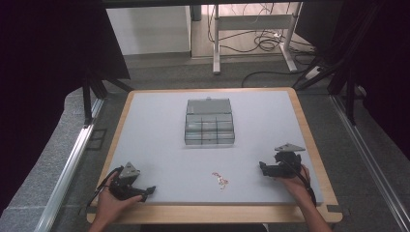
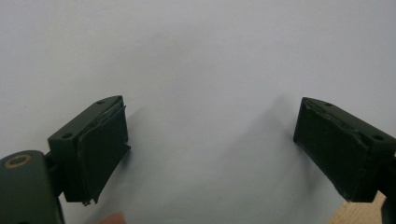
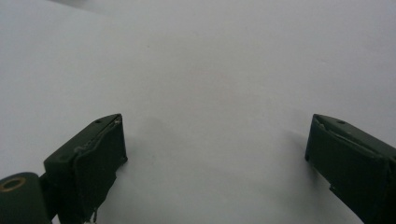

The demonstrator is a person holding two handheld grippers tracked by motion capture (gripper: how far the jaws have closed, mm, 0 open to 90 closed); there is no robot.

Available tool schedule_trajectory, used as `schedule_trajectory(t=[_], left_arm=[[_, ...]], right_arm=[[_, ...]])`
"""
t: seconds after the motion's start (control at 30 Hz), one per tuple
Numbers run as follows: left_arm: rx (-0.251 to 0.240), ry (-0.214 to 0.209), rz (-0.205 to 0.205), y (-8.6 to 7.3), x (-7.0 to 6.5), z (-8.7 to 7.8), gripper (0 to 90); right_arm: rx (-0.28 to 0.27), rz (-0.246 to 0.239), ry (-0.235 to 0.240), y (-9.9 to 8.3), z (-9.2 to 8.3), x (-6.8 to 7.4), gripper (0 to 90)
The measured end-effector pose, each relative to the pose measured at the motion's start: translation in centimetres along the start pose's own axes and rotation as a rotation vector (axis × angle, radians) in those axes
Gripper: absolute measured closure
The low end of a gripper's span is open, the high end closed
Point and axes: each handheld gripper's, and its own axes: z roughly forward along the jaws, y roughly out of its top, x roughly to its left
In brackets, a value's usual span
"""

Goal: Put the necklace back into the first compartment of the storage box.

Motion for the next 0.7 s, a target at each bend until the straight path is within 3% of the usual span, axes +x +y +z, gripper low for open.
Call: schedule_trajectory(t=[0.3,0.7], left_arm=[[-0.003,0.001,-0.001,-0.1,-0.1,0.0,10.2],[-0.007,-0.002,0.004,-0.2,0.0,0.0,10.2]], right_arm=[[0.01,-0.011,0.018,-0.5,-0.9,-0.2,6.3],[-0.021,0.006,0.043,-0.3,-2.0,-0.6,16.1]])
